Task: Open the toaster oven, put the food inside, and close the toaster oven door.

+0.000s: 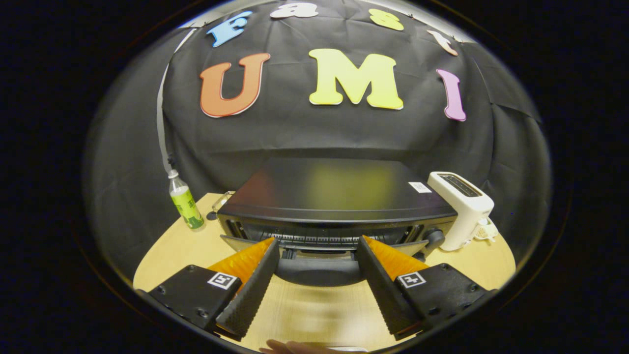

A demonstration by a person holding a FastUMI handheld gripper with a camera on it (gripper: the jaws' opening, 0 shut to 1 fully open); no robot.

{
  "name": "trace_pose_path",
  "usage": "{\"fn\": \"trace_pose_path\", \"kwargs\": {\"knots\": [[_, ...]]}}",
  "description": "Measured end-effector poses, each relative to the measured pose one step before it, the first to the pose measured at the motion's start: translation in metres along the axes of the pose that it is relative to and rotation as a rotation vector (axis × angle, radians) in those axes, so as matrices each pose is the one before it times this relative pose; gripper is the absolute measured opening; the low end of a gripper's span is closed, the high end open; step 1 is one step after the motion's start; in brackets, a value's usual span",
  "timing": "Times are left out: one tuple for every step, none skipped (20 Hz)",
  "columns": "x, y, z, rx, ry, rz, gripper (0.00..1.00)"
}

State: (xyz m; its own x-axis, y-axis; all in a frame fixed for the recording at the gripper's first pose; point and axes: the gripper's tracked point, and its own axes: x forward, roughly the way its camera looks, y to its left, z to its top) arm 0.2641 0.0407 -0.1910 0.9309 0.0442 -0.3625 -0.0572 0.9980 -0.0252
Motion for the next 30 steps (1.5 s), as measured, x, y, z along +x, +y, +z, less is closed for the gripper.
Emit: {"fn": "trace_pose_path", "kwargs": {"knots": [[-0.0052, 0.00046, -0.00571, -0.00481, -0.00235, -0.00062, 1.0], [-0.00529, 0.00023, -0.00758, -0.00489, 0.00023, -0.00155, 1.0], [-0.00499, 0.0005, -0.00735, -0.00626, 0.00449, -0.00157, 1.0], [-0.00416, 0.00048, -0.00871, -0.00596, 0.00587, -0.00197, 1.0], [-0.00472, -0.00009, -0.00882, 0.00143, 0.00836, -0.00183, 1.0], [-0.00407, 0.0002, -0.00984, 0.00184, 0.00994, -0.00087, 1.0], [-0.00317, 0.00042, -0.00887, 0.00147, 0.01619, -0.00026, 1.0], [-0.00165, -0.00022, -0.00823, 0.00598, 0.00896, 0.00147, 1.0], [-0.00043, -0.00151, -0.00817, -0.00336, 0.01391, -0.00451, 1.0], [0.00066, -0.00108, -0.00997, 0.00571, 0.01221, 0.00506, 1.0], [-0.00237, 0.00024, -0.00327, 0.00224, 0.0017, 0.00791, 1.0], [-0.00048, -0.00108, -0.0047, -0.00234, 0.0066, 0.00249, 1.0], [-0.00053, 0.0005, -0.00184, -0.00268, -0.00428, 0.00067, 1.0], [0.00027, 0.00063, -0.00378, -0.00352, 0.00032, -0.00095, 1.0], [-0.00031, -0.00007, -0.00387, -0.00356, 0.00448, -0.001, 1.0], [0.00058, -0.00029, -0.00445, 0.00062, 0.00361, -0.00113, 1.0], [0.00039, 0.00005, -0.0044, -0.00322, 0.00421, -0.00211, 1.0], [0.00032, 0.00061, -0.00405, -0.01003, 0.00391, -0.00416, 1.0], [0.00042, 0.00039, -0.00475, -0.01588, 0.0049, -0.00628, 1.0], [0.00171, -0.00015, -0.00624, -0.01556, 0.01011, -0.00645, 1.0], [0.00068, -0.00012, -0.00542, -0.00536, 0.0069, -0.00364, 1.0], [0.00099, 0.00057, -0.00538, 0.00488, 0.00974, -0.00174, 1.0], [0.00224, 0.00075, -0.00587, 0.01485, 0.01894, 0.00067, 1.0], [0.00345, 0.0005, -0.00733, 0.01464, 0.03061, 0.00183, 1.0], [0.00245, 0.00119, -0.00736, 0.02195, 0.02862, 0.00354, 1.0], [0.00317, 0.00115, -0.00612, 0.01782, 0.02466, 0.00487, 1.0], [-0.0003, 0.0011, -0.0035, 0.01028, 0.01247, 0.00137, 1.0], [-0.00147, 0.00148, 0.00795, -0.00563, -0.03038, 0.00819, 1.0], [-0.00087, 0.00033, 0.0022, -0.00788, -0.01614, 0.00772, 1.0], [-0.00165, -0.00066, 0.00105, -0.00826, -0.00671, -0.00279, 1.0]]}}
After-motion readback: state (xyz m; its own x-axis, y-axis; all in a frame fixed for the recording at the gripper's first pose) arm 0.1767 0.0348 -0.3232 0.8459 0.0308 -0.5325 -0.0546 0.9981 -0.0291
